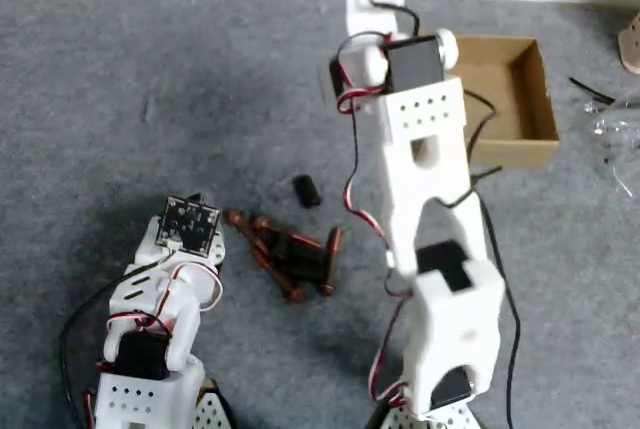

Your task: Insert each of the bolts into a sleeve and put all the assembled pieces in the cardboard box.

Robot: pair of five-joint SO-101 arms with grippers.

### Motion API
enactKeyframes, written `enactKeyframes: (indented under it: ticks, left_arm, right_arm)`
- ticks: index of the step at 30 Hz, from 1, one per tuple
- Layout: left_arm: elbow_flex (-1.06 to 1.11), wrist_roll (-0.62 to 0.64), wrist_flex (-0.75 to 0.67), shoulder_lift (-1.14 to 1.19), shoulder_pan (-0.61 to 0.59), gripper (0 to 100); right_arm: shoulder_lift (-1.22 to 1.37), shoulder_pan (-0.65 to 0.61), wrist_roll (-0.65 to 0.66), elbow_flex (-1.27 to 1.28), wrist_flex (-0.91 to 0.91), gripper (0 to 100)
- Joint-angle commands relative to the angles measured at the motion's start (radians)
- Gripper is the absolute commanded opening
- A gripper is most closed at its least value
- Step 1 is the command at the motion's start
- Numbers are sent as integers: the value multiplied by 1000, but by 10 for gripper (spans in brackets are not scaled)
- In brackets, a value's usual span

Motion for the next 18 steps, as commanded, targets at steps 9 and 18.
enactKeyframes:
  ticks: [9, 18]
  left_arm:
    - [-22, 0, -20, -12, -13, 7]
    - [-25, 0, -20, -15, -13, 7]
  right_arm:
    - [-387, -85, 55, 651, -131, 210]
    - [-604, -248, 183, 1216, -483, 210]
